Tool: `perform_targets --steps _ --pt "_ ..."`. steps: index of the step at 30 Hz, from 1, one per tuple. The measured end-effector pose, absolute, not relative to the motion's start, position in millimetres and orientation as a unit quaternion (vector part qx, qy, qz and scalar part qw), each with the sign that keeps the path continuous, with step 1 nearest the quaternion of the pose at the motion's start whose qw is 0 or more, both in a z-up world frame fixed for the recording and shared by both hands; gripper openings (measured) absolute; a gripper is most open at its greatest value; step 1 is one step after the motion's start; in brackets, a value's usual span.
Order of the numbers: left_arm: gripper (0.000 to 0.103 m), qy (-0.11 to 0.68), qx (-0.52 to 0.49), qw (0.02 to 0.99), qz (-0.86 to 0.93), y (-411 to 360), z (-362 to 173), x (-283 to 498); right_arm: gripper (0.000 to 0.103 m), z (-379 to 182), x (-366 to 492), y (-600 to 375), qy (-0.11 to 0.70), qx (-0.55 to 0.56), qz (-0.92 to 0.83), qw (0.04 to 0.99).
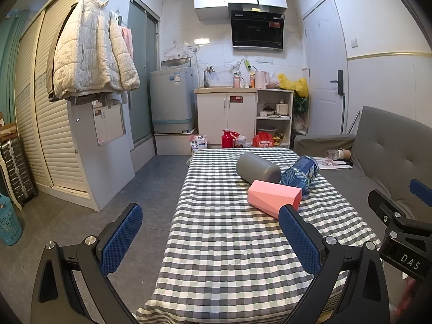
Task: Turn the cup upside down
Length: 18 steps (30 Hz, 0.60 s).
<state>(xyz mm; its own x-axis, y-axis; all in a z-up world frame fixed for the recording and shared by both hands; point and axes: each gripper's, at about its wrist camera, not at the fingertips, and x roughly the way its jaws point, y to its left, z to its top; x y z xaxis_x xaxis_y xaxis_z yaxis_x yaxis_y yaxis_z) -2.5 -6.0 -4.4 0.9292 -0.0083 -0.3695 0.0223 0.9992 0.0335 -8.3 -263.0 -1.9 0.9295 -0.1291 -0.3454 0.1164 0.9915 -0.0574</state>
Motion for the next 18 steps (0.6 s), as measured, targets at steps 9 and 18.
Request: perform_targets --steps 9,18 --pt "0.103 0.188 0.017 0.982 -0.008 -5.1 -3.7 -2.0 0.103 -2.3 -8.4 -264.0 0.177 -0.018 -0.062 0.982" --pt "0.103 0.188 0.017 0.982 -0.008 -4.8 -4.1 -2.0 0.103 -2.1 -8.3 -264.0 0.177 -0.018 -0.062 0.982"
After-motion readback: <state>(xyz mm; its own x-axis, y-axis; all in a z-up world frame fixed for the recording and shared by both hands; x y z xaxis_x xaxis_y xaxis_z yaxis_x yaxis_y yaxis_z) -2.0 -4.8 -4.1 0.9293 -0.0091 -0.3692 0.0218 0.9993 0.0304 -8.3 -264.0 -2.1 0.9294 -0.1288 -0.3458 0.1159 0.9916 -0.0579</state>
